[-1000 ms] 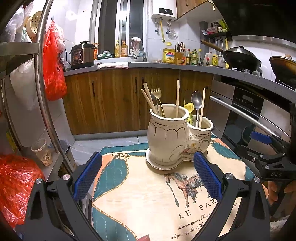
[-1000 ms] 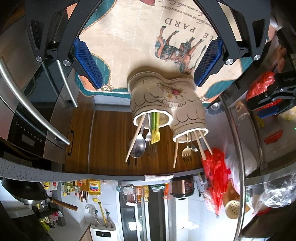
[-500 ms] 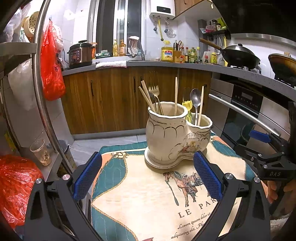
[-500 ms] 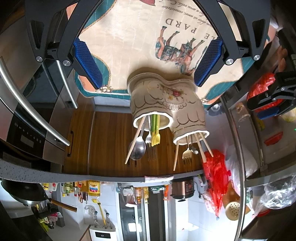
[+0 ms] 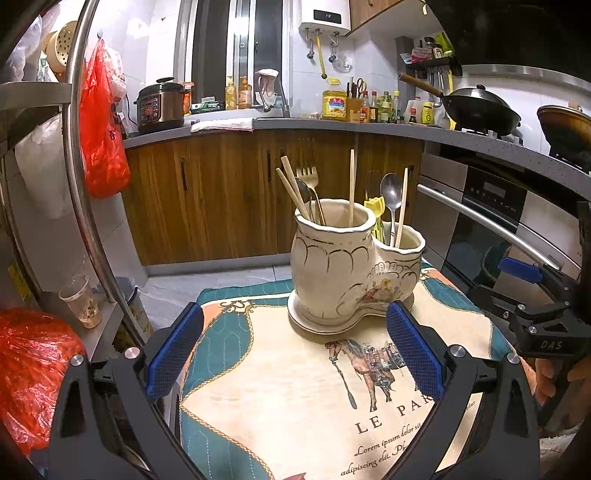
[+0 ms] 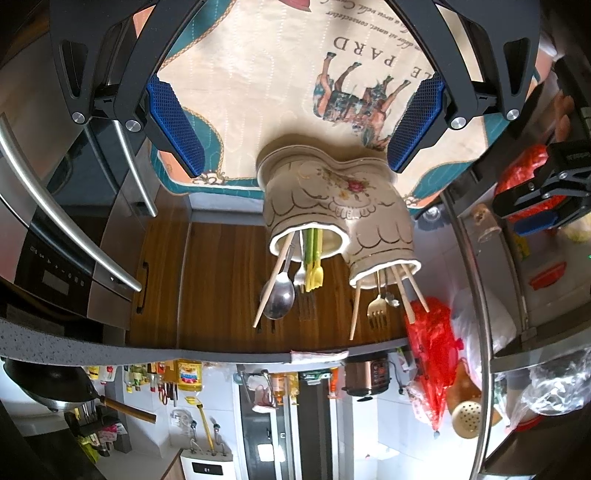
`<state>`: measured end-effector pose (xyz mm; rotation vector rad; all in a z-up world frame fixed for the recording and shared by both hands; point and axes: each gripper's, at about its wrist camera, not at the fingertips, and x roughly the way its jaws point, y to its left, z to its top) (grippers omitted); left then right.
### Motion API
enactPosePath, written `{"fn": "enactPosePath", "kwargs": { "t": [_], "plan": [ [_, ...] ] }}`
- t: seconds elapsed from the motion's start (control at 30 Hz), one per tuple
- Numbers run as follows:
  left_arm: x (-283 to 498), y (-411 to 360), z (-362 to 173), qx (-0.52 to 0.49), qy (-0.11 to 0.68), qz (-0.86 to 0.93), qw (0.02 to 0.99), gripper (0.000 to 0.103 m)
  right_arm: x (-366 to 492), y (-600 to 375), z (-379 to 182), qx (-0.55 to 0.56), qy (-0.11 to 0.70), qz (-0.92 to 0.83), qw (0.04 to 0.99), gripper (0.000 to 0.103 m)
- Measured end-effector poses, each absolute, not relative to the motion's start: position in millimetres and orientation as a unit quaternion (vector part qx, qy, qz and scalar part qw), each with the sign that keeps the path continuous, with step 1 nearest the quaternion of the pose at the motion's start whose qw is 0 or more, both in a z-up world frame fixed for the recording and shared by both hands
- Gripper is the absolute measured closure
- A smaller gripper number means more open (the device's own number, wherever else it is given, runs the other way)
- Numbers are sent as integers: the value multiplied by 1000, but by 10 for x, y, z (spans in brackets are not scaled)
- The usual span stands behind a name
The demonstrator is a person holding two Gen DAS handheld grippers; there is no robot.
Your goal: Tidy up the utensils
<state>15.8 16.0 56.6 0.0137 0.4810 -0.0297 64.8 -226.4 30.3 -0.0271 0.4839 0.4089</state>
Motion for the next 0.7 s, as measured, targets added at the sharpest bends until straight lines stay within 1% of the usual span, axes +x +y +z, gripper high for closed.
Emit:
{"fn": "enactPosePath", "kwargs": {
  "t": [0.5, 0.7],
  "plan": [
    [139, 169, 558, 10, 227, -5, 974, 6, 658, -2295, 293, -13, 240, 200, 950, 5],
    [166, 199, 557, 3, 238, -2, 971, 6, 656, -2318, 260, -16, 243, 200, 949, 5]
  ]
}}
